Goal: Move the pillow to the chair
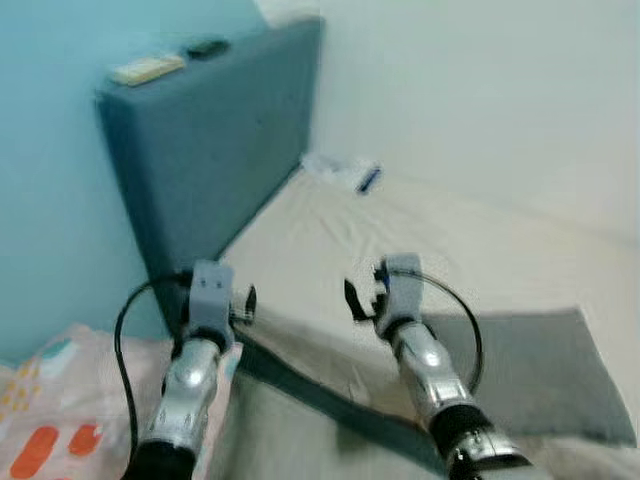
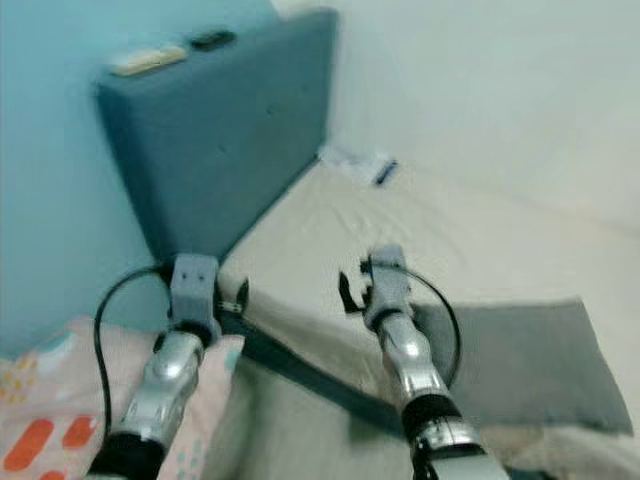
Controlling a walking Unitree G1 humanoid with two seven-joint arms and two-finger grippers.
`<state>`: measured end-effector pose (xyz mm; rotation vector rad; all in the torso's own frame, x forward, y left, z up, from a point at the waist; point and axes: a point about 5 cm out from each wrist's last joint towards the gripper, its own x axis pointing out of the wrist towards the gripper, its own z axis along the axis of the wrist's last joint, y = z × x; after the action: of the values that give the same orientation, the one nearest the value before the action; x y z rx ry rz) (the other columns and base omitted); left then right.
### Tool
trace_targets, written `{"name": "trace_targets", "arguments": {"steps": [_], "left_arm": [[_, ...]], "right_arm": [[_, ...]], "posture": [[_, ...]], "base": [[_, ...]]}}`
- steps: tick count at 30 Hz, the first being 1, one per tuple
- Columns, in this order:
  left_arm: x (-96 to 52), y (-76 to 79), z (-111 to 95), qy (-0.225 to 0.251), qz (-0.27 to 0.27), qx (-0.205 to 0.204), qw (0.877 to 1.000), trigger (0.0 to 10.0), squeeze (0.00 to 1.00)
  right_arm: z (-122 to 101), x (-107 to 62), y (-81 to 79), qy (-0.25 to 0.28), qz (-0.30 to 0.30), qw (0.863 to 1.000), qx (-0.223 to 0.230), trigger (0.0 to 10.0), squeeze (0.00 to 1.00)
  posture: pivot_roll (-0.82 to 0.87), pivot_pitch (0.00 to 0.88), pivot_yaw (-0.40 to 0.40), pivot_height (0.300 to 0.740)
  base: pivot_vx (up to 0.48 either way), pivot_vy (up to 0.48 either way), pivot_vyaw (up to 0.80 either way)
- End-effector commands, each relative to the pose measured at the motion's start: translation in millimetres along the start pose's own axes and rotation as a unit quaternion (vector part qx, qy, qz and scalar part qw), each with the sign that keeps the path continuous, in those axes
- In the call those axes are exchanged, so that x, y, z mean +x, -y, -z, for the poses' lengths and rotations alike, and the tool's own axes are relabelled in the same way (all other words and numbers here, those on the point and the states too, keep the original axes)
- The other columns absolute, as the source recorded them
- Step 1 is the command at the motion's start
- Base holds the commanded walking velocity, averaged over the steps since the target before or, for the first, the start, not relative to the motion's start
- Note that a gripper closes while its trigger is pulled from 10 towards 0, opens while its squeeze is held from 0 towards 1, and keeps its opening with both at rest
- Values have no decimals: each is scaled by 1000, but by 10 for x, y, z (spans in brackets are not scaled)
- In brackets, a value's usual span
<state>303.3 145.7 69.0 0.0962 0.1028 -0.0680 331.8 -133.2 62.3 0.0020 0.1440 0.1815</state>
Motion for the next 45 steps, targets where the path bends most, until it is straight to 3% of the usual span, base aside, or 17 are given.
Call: {"name": "trace_targets", "arguments": {"steps": [1,34,45], "left_arm": [[-4,35,19,-6,4,-2,1000,10000,0],[-13,75,33,-9,21,-9,1000,10000,0],[-9,105,22,-7,29,-14,999,10000,0]], "right_arm": [[13,-7,33,-5,6,1000,5,10000,0],[11,-2,50,-7,7,1000,16,10000,0],[27,5,46,-16,4,1000,25,10000,0]], "posture": [[14,0,-94,740],[3,0,-86,740],[3,0,-84,740]], "base": [[0,0,-800],[0,0,-800],[0,0,-157]]}}
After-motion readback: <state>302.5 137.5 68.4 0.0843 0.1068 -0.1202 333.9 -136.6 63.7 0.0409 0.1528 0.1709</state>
